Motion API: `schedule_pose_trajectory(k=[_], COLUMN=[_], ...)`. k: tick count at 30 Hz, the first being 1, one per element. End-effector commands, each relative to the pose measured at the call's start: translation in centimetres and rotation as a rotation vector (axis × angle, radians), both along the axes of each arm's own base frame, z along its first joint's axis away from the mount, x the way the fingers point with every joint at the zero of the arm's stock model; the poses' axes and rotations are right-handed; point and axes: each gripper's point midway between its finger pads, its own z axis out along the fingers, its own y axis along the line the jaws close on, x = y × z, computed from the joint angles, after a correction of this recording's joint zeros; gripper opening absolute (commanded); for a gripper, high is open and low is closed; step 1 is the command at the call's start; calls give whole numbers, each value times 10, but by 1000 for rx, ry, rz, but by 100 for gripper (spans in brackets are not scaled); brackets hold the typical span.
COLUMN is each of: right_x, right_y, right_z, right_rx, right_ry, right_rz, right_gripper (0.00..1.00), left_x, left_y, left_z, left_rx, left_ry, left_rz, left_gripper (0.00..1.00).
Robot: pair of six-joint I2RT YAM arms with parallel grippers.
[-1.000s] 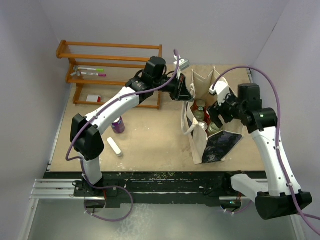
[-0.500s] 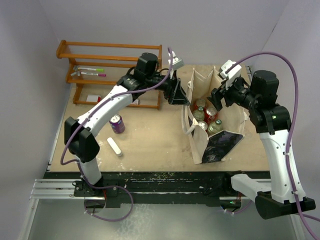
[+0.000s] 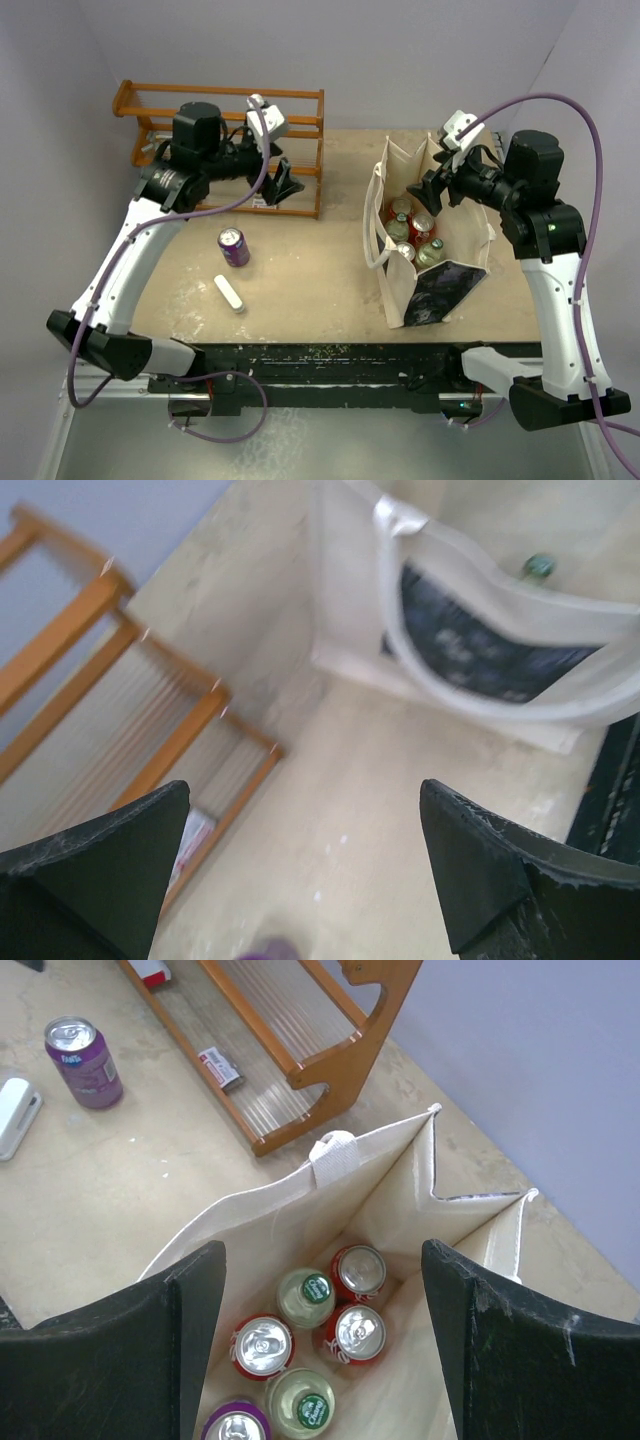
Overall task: Place the beverage into the canvas bag
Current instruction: Move the drink to the center of the board.
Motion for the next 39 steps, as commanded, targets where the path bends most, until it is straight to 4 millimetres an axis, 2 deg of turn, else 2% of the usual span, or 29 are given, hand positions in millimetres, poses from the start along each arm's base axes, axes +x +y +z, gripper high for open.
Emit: schedule_pose_trajectory(k=[1, 4, 7, 10, 15, 19, 21, 25, 28, 34, 39], right_x=[-6, -5, -5, -4, -4, -6, -5, -4, -3, -2, -4], right_y=[6, 9, 11, 11, 8, 6, 5, 6, 6, 7, 8], right_z=[15, 12, 7, 1, -6, -8, -10, -11, -10, -11, -10], right_rx=[22, 18, 13, 6, -4, -10, -13, -14, -17, -23, -19], right_ry=[-21, -5, 10, 20, 26, 30, 31, 36, 32, 30, 32], right_rz=[42, 56, 65, 62, 45, 39, 36, 37, 39, 41, 48], right_gripper=[80, 80, 80, 80, 80, 80, 80, 80, 80, 80, 80], left_x=[24, 27, 23, 20, 18, 14, 10, 2, -5, -16, -35], left_y=[76, 114, 134, 144, 148, 155, 152, 152, 145, 107, 57], left_z=[-67, -105, -139, -166, -209, -236, -242, -252, -256, -244, -236], left_rx=[215, 270, 320, 364, 431, 488, 486, 495, 462, 371, 451], left_ry=[133, 258, 347, 409, 514, 570, 594, 634, 667, 642, 526], left_rz=[268, 385, 431, 437, 420, 418, 401, 388, 370, 237, 37], left_gripper=[99, 99, 99, 99, 99, 99, 99, 91, 74, 40, 32])
